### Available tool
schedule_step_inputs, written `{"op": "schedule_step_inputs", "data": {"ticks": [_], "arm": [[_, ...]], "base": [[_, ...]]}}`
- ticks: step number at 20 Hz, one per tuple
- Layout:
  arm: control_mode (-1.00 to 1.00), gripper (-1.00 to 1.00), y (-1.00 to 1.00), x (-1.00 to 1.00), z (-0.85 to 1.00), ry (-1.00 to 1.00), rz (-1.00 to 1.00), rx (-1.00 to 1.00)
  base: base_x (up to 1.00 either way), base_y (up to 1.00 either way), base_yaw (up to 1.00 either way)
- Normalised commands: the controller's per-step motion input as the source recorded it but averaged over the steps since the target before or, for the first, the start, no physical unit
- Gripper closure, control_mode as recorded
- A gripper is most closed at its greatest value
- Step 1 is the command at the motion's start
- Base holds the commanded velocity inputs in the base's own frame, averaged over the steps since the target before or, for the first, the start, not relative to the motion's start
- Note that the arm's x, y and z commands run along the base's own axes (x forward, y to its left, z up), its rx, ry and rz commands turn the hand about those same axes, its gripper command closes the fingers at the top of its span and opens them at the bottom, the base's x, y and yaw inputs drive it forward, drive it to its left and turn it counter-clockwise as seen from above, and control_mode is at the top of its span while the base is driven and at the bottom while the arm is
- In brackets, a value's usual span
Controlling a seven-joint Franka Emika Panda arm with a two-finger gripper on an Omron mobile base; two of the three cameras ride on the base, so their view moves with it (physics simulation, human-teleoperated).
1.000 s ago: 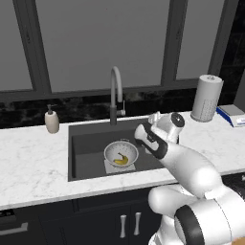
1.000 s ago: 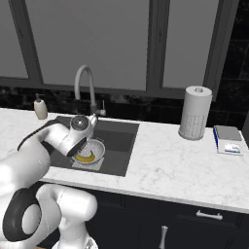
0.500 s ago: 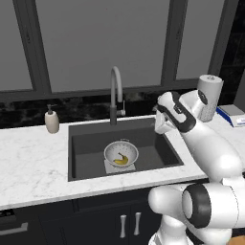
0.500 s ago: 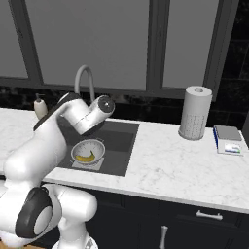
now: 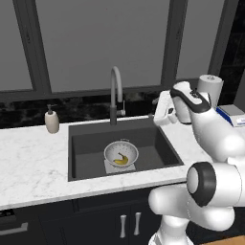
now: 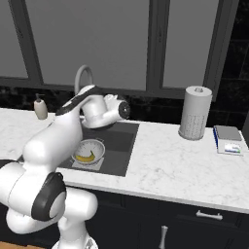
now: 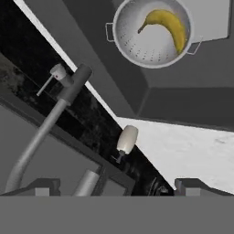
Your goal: Put the colander in the sink, put the banana in the colander, and turn on the sink faucet and pour water over the colander.
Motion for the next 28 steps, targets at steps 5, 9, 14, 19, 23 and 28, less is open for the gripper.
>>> {"op": "schedule_step_inputs", "data": {"ticks": [5,9,14,19,23,28], "arm": [[-1.0,-1.0,0.17,0.0,0.01,-0.01,-0.16,0.28],[-1.0,-1.0,0.49,0.15,0.0,-0.02,-0.2,0.14],[-1.0,-1.0,0.35,0.31,0.0,0.0,-0.12,0.13],[-1.0,-1.0,-0.12,0.09,-0.12,-0.02,-0.01,0.2],[-1.0,-1.0,-0.25,0.0,-0.19,-0.07,0.0,0.12],[-1.0,-1.0,-0.02,0.12,-0.02,-0.05,0.0,0.03]], "base": [[0.0,0.0,0.0],[0.0,0.0,0.0],[0.0,0.0,0.0],[0.0,0.0,0.0],[0.0,0.0,0.0],[0.0,0.0,0.0]]}}
